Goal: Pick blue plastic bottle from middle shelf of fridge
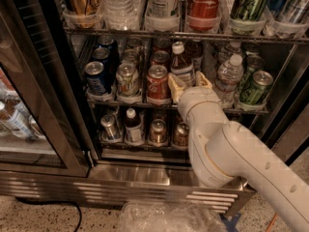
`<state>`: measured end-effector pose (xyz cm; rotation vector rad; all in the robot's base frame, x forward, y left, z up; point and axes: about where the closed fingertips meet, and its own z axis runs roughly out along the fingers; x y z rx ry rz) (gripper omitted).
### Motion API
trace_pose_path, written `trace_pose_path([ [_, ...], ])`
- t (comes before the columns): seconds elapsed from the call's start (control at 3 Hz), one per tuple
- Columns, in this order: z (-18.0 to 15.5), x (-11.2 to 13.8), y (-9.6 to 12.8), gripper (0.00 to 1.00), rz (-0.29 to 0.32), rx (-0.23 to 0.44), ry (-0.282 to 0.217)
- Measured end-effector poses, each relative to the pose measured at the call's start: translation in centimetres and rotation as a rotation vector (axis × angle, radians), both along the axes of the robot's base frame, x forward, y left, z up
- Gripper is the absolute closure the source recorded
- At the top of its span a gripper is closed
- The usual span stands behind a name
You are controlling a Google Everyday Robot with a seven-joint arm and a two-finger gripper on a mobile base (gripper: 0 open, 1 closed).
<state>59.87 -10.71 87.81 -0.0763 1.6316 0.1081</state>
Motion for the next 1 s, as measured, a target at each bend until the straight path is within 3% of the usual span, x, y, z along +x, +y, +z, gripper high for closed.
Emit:
trace_pose_path([
  [0.33,-0.66,1.21,0.37,0.0,0.027,-0.029,0.017],
  [0.67,-1.03,2.07,0.64,0.12,0.044,-0.05,0.026],
  [1.0,-0.74,2.02,0.64,0.31,0.044,-0.05,0.026],
])
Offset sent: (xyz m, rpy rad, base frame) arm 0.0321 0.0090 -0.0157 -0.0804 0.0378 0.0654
